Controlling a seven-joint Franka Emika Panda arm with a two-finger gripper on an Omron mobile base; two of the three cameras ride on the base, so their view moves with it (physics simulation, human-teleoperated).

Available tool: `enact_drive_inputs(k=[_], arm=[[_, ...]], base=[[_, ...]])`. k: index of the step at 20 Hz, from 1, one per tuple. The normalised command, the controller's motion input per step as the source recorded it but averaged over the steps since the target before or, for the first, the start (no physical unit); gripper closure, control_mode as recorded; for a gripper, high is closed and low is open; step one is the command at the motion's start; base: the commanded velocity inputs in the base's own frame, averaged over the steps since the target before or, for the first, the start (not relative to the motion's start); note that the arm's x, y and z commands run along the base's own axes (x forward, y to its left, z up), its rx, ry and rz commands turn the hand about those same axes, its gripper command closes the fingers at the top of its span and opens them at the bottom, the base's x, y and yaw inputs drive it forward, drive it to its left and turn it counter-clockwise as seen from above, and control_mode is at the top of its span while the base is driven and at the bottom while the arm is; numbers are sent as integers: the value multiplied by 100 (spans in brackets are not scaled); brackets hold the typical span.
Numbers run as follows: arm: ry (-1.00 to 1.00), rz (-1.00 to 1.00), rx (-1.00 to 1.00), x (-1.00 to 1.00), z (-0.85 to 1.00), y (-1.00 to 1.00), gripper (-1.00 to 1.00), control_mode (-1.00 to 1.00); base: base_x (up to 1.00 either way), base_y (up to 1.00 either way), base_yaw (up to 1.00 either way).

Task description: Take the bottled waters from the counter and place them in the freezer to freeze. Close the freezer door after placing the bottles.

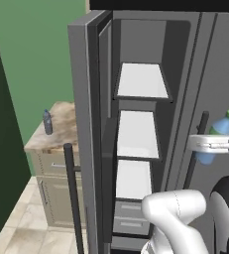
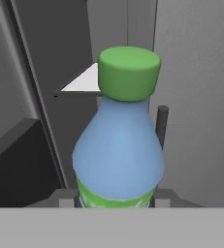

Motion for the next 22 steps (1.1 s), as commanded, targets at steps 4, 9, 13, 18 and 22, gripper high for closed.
enact_drive_inputs(k=[4, 9, 13, 18, 22], arm=[[0, 0, 0, 31, 0, 29, 100, -100], [-1, 0, 0, 59, 0, 23, 100, -100], [-7, 0, -6, 73, 0, 0, 100, -100], [-3, 0, -5, 71, 0, 2, 100, -100], [0, 0, 1, 56, 2, 0, 100, -100]], base=[[0, 0, 0], [0, 0, 0], [0, 0, 0], [0, 0, 0], [0, 0, 0]])
